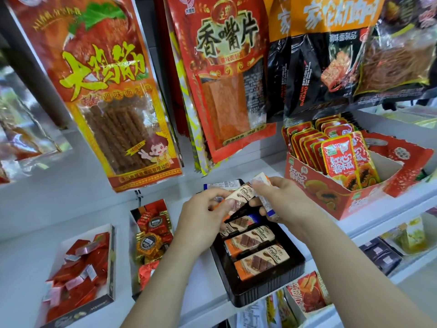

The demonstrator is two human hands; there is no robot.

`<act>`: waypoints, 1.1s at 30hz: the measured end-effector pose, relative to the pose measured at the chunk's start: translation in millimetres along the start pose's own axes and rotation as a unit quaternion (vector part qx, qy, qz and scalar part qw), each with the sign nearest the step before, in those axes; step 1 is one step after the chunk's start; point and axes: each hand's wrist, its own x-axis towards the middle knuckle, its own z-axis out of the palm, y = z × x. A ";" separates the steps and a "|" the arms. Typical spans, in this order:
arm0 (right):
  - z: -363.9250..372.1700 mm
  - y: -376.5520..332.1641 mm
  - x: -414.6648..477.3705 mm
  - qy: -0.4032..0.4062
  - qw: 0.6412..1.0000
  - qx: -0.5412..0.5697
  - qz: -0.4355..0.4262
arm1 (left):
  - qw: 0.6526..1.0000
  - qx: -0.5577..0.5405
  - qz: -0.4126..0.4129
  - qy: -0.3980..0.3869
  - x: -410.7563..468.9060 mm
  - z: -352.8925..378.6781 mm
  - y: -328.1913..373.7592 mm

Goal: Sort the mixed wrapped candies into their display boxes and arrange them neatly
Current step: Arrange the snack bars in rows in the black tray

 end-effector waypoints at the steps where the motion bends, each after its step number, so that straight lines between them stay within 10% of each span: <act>1: 0.1 1.5 -0.2 0.014 1.000 -0.006 -0.019 | 1.000 -0.016 -0.005 -0.008 -0.1 -1.2 -0.4; 15: -3.9 15.9 14.3 0.103 0.961 -0.232 -0.108 | 0.983 0.155 -0.071 0.071 17.1 7.5 -10.9; 33: -13.7 10.4 10.6 0.003 0.999 0.033 -0.021 | 0.949 0.313 -0.033 0.018 16.6 11.2 -7.9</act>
